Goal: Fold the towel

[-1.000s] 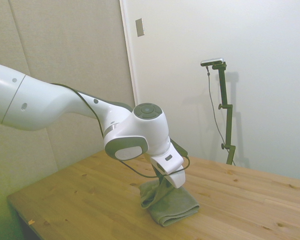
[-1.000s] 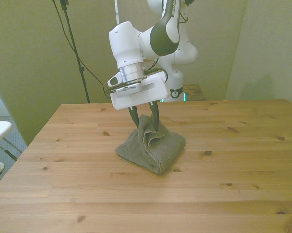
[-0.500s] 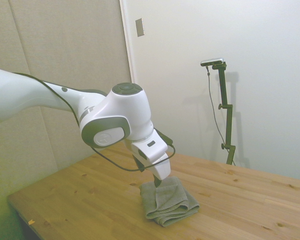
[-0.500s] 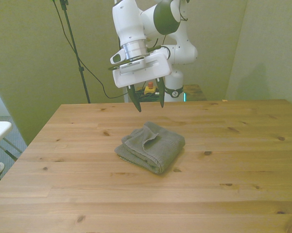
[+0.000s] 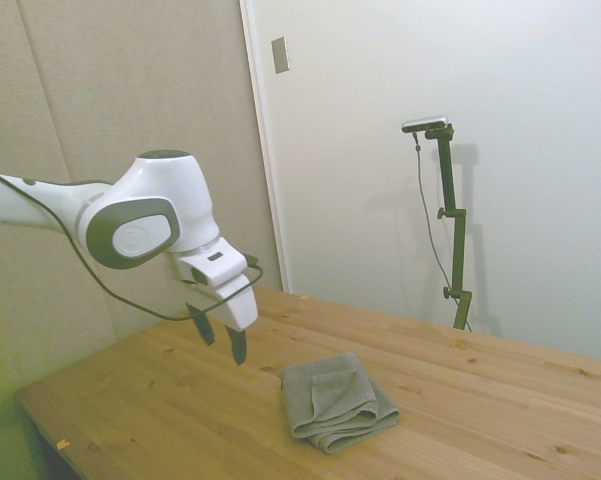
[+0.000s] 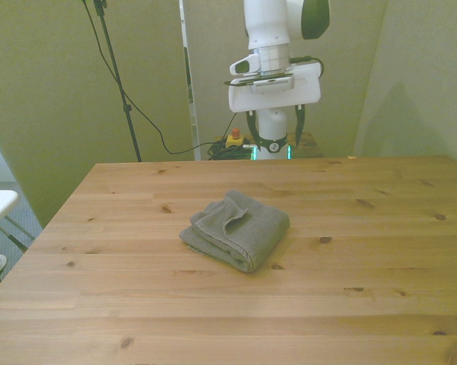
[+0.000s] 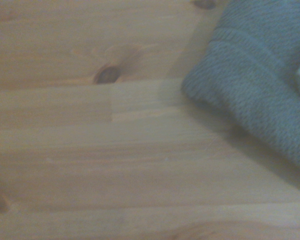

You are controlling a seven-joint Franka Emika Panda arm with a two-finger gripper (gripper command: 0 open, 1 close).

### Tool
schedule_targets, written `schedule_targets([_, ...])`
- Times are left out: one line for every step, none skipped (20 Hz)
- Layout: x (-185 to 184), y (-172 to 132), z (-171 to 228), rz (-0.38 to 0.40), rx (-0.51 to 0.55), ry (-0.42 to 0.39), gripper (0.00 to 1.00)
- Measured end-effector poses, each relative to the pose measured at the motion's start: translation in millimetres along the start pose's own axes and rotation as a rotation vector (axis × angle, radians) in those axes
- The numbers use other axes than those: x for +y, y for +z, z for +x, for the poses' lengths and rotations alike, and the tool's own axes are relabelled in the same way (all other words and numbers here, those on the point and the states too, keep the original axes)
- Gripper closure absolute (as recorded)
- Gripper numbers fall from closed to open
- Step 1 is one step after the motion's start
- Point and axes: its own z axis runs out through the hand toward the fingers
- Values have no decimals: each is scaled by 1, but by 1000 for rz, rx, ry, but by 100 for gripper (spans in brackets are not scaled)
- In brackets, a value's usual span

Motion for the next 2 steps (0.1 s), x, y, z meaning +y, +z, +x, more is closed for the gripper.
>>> schedule_targets([-2,-1,-14,-7,-2,-22,0])
schedule_targets([-5,-1,-27,-15,-5,-45,0])
